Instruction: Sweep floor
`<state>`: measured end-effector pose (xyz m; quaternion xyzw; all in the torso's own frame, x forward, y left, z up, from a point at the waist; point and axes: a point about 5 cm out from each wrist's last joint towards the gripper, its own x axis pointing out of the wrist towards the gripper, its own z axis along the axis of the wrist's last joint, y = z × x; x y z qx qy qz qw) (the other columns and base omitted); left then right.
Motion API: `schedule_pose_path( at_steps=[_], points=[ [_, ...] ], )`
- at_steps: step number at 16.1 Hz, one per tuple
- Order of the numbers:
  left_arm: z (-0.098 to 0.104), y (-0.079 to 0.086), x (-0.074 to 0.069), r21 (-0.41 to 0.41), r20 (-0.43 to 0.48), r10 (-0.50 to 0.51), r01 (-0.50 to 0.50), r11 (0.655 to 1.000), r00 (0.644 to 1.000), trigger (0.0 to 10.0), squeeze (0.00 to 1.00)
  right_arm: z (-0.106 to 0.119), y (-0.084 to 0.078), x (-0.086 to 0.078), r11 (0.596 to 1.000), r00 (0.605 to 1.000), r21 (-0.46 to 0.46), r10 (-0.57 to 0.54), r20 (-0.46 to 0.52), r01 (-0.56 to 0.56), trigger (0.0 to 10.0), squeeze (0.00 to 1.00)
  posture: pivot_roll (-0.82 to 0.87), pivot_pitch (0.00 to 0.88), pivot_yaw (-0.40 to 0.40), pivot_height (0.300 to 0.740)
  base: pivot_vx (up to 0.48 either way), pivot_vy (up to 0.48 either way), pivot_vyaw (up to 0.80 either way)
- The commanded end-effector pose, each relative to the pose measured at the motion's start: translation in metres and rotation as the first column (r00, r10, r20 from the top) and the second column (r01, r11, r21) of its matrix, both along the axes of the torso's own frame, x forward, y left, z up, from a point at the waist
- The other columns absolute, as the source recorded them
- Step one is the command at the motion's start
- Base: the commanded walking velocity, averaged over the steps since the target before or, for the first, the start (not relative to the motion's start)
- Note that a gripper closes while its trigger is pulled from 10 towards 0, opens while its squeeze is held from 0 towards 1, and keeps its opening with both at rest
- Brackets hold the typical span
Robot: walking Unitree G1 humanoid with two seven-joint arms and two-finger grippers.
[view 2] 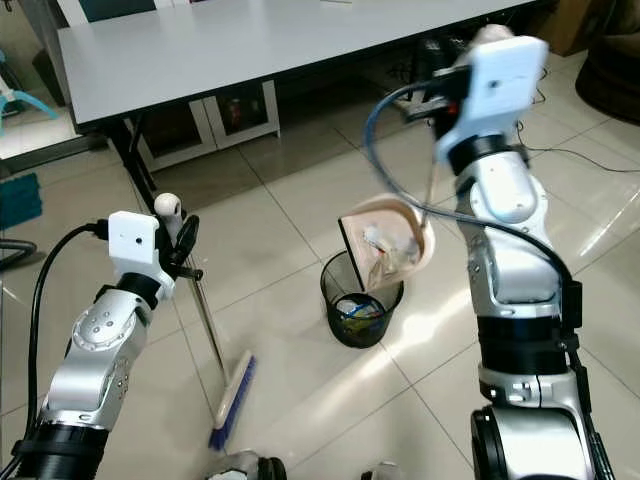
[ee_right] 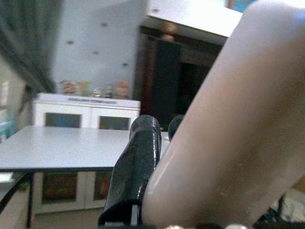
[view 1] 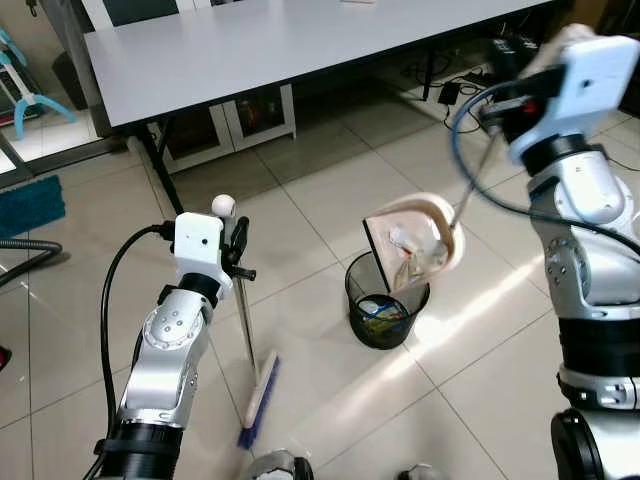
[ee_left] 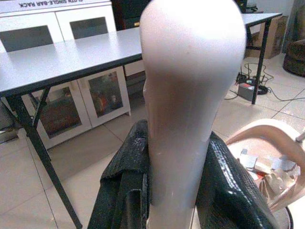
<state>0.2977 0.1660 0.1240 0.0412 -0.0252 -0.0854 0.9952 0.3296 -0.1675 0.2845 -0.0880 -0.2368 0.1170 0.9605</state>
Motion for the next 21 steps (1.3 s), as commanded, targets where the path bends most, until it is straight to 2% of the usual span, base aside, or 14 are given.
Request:
schedule_pose_path(
  at_steps=[1,2,3,9,12,13,15,16,17,18,21],
  points=[
    [0.010,0.001,0.002,0.009,0.043,-0.011,0.010,1.000,0.999,10.0,0.00,0.008,0.007,-0.008,0.997,0.998,-0.067,0.038,0.044,-0.035,10.0,0.00,-0.01,0.058,0.080,0.740,0.000,0.000,0.00],
    [0.010,0.001,0.002,0.010,0.043,-0.013,0.013,1.000,0.999,10.0,0.00,0.004,0.015,-0.010,0.987,0.997,-0.143,0.071,0.030,-0.066,10.0,0.00,-0.01,0.056,0.080,0.740,0.000,0.000,0.00],
    [0.010,0.001,0.002,0.010,0.043,-0.014,0.014,1.000,0.999,10.0,0.00,0.002,0.018,-0.012,0.982,0.996,-0.169,0.085,0.023,-0.080,10.0,0.00,-0.01,0.052,0.081,0.740,0.000,0.000,0.00],
    [0.011,-0.001,0.004,0.017,0.045,-0.026,0.025,1.000,0.999,10.0,0.00,-0.002,0.034,-0.019,0.961,0.989,-0.239,0.149,0.026,-0.139,10.0,0.00,0.00,0.050,0.081,0.740,0.000,0.000,0.00],
    [0.013,0.001,0.005,0.024,0.053,-0.023,0.021,0.999,0.998,10.0,0.00,0.001,0.038,-0.021,0.934,0.987,-0.337,0.147,0.065,-0.117,10.0,0.00,0.00,0.044,0.078,0.740,0.000,0.000,0.00],
    [0.013,0.003,0.005,0.029,0.055,-0.019,0.017,0.999,0.998,10.0,0.00,0.010,0.035,-0.022,0.937,0.985,-0.341,0.123,0.120,-0.075,10.0,0.00,0.01,0.038,0.077,0.740,0.000,0.000,0.00],
    [0.016,0.007,0.007,0.041,0.062,-0.009,0.006,0.999,0.998,10.0,0.00,0.039,0.022,-0.024,0.981,0.973,-0.193,0.044,0.227,0.000,10.0,0.00,0.02,0.034,0.081,0.740,0.000,0.000,0.00],
    [0.018,0.007,0.007,0.042,0.065,-0.009,0.007,0.999,0.998,10.0,0.00,0.047,0.019,-0.026,0.988,0.966,-0.152,0.033,0.255,0.006,10.0,0.00,0.02,0.034,0.081,0.740,0.000,0.000,0.00],
    [0.018,0.007,0.007,0.042,0.065,-0.009,0.007,0.999,0.998,10.0,0.00,0.047,0.019,-0.026,0.988,0.966,-0.152,0.033,0.255,0.006,10.0,0.00,0.02,0.034,0.081,0.740,0.000,0.000,0.00],
    [0.025,0.014,0.009,0.063,0.086,0.003,-0.009,0.998,0.996,10.0,0.00,0.066,0.010,-0.031,0.999,0.940,-0.019,-0.040,0.340,0.050,10.0,0.00,0.04,0.029,0.083,0.740,0.000,0.000,0.80],
    [0.033,0.020,0.009,0.059,0.099,0.010,-0.016,0.998,0.995,10.0,0.00,0.065,0.008,-0.029,0.998,0.940,0.029,-0.064,0.334,0.057,10.0,0.00,0.04,0.031,0.097,0.740,0.000,0.000,0.80]
  ],
)
